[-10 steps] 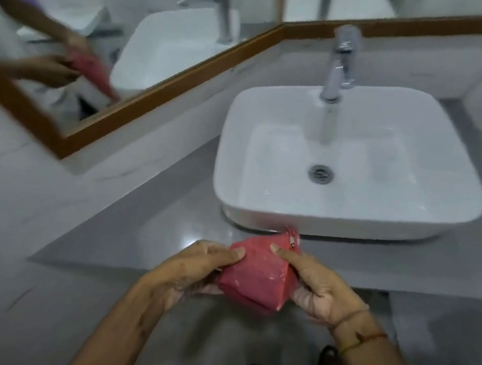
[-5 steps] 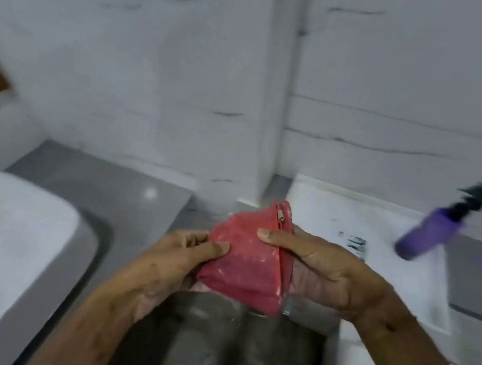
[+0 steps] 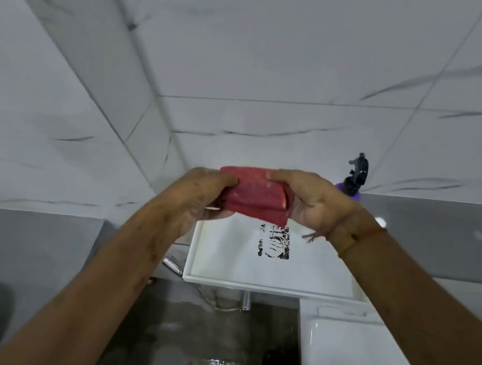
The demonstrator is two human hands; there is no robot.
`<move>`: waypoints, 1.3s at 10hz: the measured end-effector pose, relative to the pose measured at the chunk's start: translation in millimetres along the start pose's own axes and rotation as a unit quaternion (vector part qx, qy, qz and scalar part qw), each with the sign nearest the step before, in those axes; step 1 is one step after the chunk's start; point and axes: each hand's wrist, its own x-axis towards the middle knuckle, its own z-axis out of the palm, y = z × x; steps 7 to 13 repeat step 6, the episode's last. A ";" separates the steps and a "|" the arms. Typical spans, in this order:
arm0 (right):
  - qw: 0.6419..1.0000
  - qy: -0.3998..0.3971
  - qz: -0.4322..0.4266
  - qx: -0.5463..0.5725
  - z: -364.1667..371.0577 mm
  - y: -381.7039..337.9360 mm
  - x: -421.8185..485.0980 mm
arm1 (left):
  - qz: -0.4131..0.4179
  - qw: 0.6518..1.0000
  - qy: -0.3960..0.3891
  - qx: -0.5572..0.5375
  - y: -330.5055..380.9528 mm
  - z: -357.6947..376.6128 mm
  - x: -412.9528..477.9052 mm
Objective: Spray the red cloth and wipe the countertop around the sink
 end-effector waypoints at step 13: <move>0.799 0.217 -0.104 -0.551 1.0 131.9 72.6 | 0.008 0.925 0.108 0.364 -139.1 -8.7 69.0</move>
